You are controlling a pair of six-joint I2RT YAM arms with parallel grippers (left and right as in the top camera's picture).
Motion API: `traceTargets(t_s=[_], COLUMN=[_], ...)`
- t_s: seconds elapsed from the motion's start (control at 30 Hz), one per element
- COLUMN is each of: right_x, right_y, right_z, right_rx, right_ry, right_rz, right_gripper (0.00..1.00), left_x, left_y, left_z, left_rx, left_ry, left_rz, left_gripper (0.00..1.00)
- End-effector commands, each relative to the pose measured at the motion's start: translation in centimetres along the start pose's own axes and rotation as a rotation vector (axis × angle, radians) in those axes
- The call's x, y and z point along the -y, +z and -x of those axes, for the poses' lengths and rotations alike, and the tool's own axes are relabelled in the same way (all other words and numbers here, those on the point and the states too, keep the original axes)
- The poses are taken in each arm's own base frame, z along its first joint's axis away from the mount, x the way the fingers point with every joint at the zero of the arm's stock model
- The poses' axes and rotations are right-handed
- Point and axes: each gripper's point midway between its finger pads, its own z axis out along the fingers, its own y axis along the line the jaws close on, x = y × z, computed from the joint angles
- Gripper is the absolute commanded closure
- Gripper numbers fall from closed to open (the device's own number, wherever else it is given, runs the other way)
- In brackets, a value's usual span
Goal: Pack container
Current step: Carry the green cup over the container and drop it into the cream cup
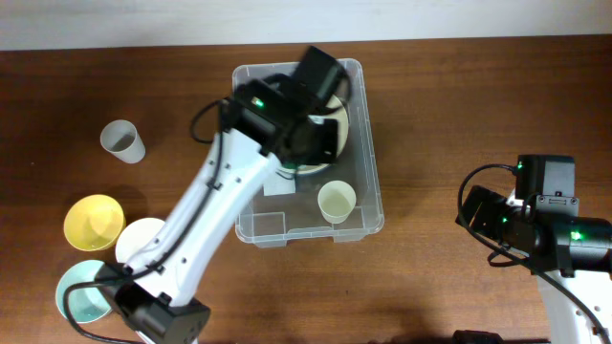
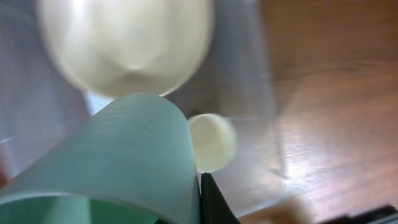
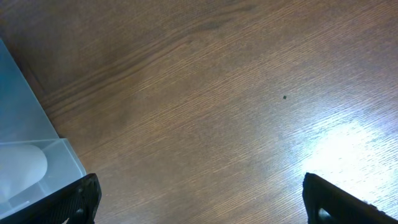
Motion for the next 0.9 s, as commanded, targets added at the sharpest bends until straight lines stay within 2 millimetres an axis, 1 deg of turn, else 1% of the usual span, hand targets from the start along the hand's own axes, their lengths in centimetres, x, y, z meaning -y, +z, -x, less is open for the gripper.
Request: traceTargets(t_s=[0.0,0.07,0.17,0.3,0.43,0.53,0.7,0.8,0.83,0.87], right_x=[0.2,0.2,0.3,0.3,0.3,0.3,0.3,0.3,0.3,0.3], right_y=[0.0,0.0,0.0,0.0,0.0,0.0,0.0,0.0,0.0,0.0], right_z=[-0.1,-0.1,-0.2,-0.2,-0.2,-0.3,-0.3,-0.3,-0.3,-0.3], right_rx=[0.001,0.0,-0.004,-0.006,-0.006,-0.007,-0.008,-0.009,-0.009,-0.009], right_ry=[-0.002,-0.002,-0.002,-0.002,-0.002,-0.002,-0.002,-0.002,-0.003,-0.002], right_rz=[-0.005,-0.004,-0.006,-0.007,-0.007,-0.007,-0.008,-0.008,-0.008,-0.008], right_gripper=[0.01,0.01,0.01,0.01,0.01,0.01,0.01,0.01,0.01,0.01], left_x=[2.4,3.1,3.6,4.8,5.2,4.9,4.4,4.3,4.3,4.3], left_y=[0.4,0.9,2.5,5.1,7.6,9.3,11.0,11.0,11.0,11.0], left_z=[-1.0,-1.5,-2.2,-3.7,-4.9,-5.7,-6.6,-6.9,-6.9,-6.9], left_rx=[-0.009,-0.024,-0.067,-0.154,-0.222,-0.273,-0.325,-0.335,-0.335,-0.335], left_ry=[0.006,0.014,0.022,0.037,0.048,0.048,0.046,0.048,0.048,0.048], left_rz=[-0.031,-0.031,-0.016,-0.033,-0.014,0.016,0.049,0.057,0.057,0.056], left_gripper=[0.99,1.0,1.0,1.0,1.0,0.99,0.99,0.99,0.96,0.89])
